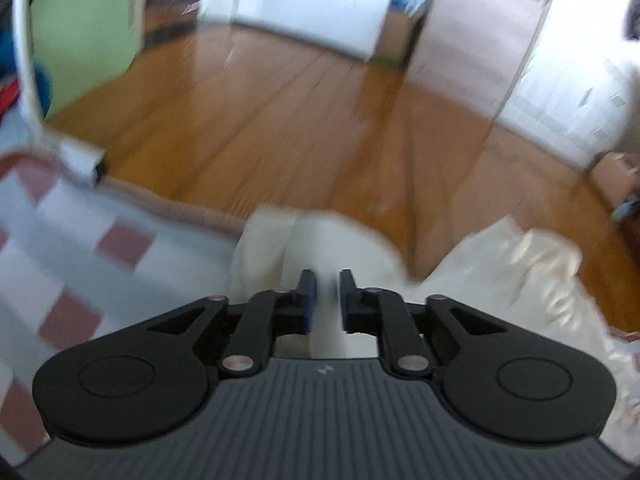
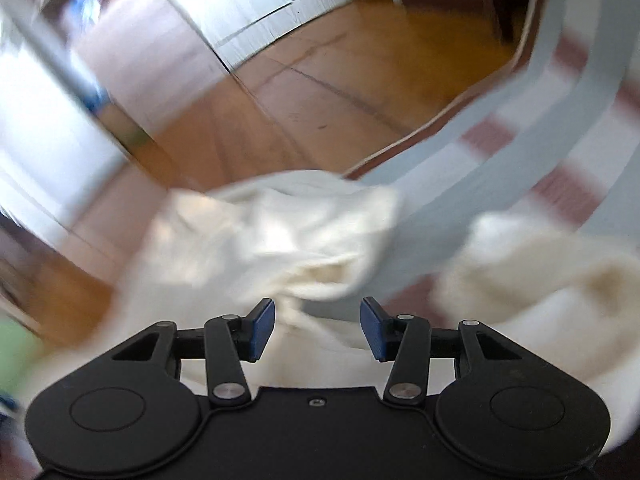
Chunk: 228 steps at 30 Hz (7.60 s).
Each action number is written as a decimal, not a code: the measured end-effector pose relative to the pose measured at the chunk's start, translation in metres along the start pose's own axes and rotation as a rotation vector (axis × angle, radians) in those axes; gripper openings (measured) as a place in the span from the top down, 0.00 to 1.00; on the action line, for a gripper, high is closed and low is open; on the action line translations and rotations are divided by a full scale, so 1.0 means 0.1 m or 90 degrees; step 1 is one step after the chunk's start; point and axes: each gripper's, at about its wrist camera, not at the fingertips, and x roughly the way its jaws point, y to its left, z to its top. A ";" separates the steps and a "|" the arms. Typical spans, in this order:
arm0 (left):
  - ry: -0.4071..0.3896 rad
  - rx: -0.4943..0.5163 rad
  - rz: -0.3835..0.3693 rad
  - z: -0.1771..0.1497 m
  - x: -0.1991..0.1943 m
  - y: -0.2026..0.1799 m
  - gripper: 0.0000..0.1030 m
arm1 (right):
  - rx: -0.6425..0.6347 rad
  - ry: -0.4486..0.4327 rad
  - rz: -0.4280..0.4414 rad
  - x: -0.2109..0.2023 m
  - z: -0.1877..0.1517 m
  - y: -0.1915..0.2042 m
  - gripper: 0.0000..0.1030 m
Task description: Fold clothes
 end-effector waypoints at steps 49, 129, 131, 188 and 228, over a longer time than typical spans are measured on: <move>0.131 0.273 -0.439 -0.22 1.55 -1.82 0.92 | -0.440 -0.063 -0.206 0.83 0.36 0.09 0.90; 0.287 -0.170 -0.167 -1.00 0.90 -0.04 0.42 | -0.646 0.328 0.187 0.74 -2.36 1.82 0.46; 0.274 -0.167 -0.160 -0.96 0.90 -0.02 0.43 | -0.642 0.324 0.181 0.68 -2.37 1.79 0.46; 0.434 -0.124 -0.268 -1.12 1.14 -0.45 0.53 | -1.113 0.065 0.040 0.44 -2.99 1.89 0.24; 0.205 0.180 -0.388 -0.58 0.98 -1.18 0.62 | -0.310 0.028 -0.045 0.88 -0.58 1.23 0.91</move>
